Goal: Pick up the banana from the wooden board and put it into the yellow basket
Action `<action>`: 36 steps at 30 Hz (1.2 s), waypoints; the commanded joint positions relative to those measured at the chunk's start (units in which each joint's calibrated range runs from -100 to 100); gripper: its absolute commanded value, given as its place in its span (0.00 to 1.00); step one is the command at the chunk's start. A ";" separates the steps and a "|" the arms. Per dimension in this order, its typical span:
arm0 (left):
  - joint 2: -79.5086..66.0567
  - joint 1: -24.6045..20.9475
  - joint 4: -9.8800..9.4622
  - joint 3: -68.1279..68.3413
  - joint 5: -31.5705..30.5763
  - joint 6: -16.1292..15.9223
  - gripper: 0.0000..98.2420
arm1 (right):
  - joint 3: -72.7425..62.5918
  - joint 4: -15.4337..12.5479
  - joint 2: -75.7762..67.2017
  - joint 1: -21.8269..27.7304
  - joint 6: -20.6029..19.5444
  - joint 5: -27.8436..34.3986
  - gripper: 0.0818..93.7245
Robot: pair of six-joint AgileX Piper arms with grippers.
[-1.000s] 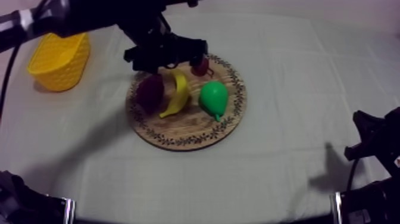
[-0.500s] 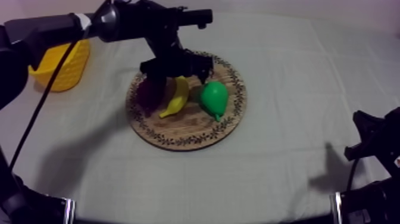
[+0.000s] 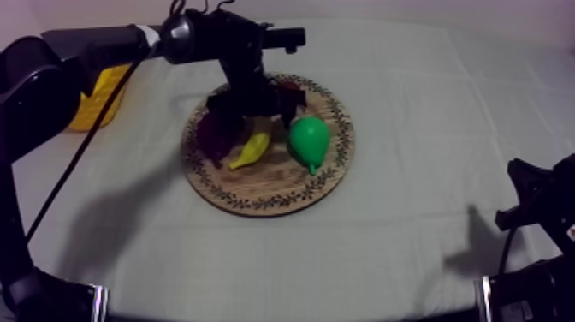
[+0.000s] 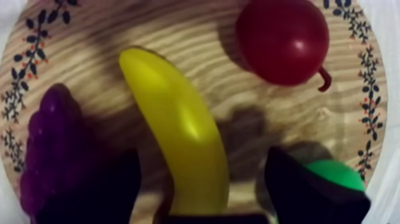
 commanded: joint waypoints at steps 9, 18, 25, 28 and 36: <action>1.47 -0.70 1.42 -1.51 1.26 -0.78 0.43 | 0.02 0.00 -0.03 -0.02 0.00 0.14 0.00; -5.40 0.80 -0.86 0.73 3.02 2.14 0.21 | 0.02 0.00 -0.03 -0.07 0.00 0.14 0.00; -17.40 2.71 -4.90 1.21 9.77 5.15 0.18 | 0.02 0.00 -0.03 -0.09 0.00 0.14 0.00; -24.09 2.96 -6.47 2.32 11.70 5.81 0.18 | 0.02 0.00 -0.03 -0.13 0.00 0.14 0.00; -41.53 -1.41 -9.37 10.10 13.07 3.94 0.20 | 0.02 0.00 -0.03 -0.17 0.00 0.14 0.00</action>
